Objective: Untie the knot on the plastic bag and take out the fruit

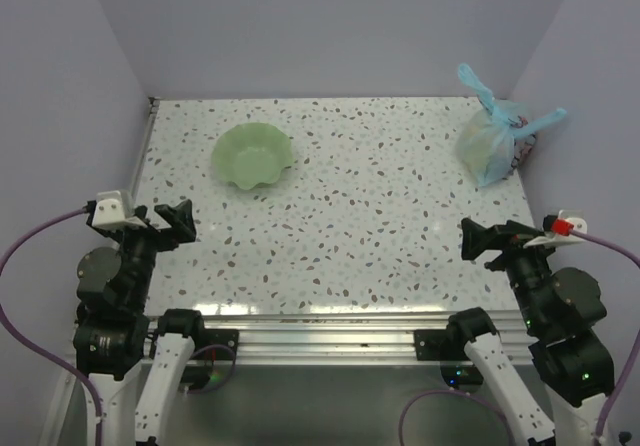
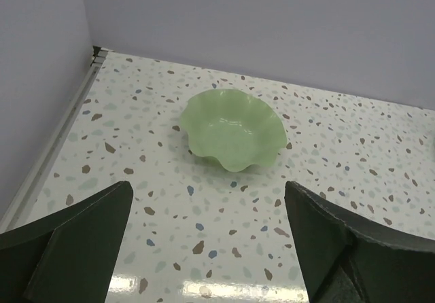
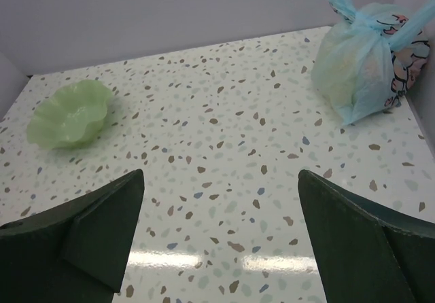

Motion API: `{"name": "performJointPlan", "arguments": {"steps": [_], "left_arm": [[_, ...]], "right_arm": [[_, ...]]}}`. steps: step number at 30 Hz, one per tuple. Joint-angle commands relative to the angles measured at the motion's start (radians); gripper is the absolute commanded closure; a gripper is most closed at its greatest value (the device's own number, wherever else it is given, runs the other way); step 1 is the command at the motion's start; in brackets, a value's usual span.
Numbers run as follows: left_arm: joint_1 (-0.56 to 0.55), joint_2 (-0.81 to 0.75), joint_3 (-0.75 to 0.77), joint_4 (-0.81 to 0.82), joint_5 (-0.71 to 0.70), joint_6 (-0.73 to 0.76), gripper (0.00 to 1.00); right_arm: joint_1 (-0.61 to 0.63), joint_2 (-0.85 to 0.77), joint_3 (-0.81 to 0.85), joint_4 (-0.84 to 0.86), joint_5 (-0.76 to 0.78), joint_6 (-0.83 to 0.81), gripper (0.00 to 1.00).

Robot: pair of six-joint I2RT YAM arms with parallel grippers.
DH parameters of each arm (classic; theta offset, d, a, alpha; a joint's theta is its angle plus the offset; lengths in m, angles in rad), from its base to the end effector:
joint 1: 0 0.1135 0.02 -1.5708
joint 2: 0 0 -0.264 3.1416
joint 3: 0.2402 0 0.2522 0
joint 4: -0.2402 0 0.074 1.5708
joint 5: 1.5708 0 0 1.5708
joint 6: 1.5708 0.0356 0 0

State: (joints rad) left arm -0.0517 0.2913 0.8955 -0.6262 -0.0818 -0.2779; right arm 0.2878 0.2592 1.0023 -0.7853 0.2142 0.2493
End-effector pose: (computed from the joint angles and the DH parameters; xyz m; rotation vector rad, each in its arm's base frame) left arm 0.0442 0.0006 0.3754 -0.2434 1.5773 -0.1915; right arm 0.0149 -0.0035 0.3865 0.1348 1.6118 0.2425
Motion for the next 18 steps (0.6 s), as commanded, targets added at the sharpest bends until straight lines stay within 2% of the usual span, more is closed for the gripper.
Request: {"name": "performJointPlan", "arguments": {"steps": [1,6,11,14,15,18], "left_arm": [[0.009,0.045,0.043,-0.043,0.007,-0.03,0.0],[0.009,0.091,0.046,-0.101,0.016,-0.078,0.0],[0.009,0.1,0.036,-0.098,0.098,-0.119,0.0],[0.009,0.066,0.01,-0.069,0.138,-0.141,0.0],[0.009,0.057,0.003,-0.054,0.172,-0.141,0.0],[0.009,0.063,-0.001,-0.053,0.226,-0.15,0.0]], "right_arm": [[0.004,0.049,0.027,0.024,-0.016,0.002,0.01],[0.004,0.107,0.032,0.04,-0.03,0.025,0.01],[0.004,0.198,0.039,0.061,-0.004,0.079,0.01],[0.002,0.316,0.077,0.077,-0.056,0.077,0.01],[0.004,0.393,0.091,0.078,-0.056,0.093,0.01],[0.004,0.495,0.146,0.098,-0.035,0.128,0.01]]}}
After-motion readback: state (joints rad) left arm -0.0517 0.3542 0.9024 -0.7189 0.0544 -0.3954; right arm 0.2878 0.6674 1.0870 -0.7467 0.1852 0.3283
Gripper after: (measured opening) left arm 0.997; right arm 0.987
